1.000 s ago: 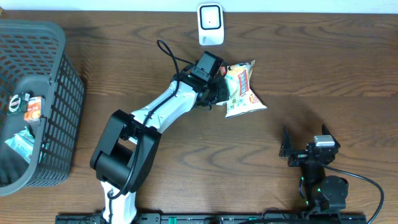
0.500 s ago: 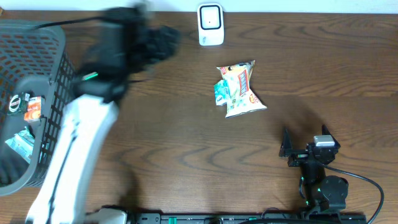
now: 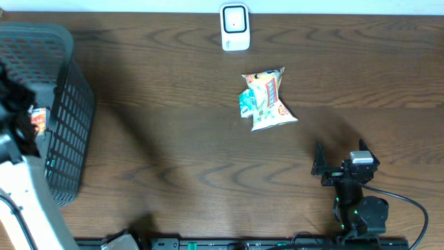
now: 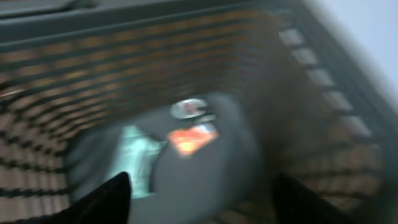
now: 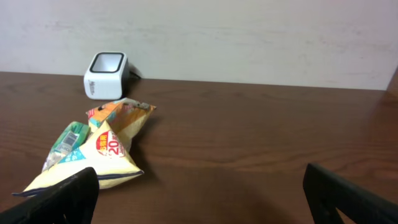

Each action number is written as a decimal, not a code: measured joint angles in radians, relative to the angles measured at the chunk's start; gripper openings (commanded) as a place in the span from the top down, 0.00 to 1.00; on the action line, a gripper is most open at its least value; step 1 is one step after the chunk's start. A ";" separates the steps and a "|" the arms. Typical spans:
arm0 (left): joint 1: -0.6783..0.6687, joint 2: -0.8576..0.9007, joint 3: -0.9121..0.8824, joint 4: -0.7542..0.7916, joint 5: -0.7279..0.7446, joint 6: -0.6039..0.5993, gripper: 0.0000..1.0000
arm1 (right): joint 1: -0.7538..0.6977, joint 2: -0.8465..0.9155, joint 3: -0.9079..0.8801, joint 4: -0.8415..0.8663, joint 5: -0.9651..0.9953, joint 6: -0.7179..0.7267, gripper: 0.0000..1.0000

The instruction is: Scan the item barcode

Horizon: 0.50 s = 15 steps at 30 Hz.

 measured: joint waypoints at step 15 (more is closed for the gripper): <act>0.185 0.401 -0.007 -0.143 -0.055 -0.052 0.35 | 0.000 0.000 0.000 0.000 0.000 0.000 0.01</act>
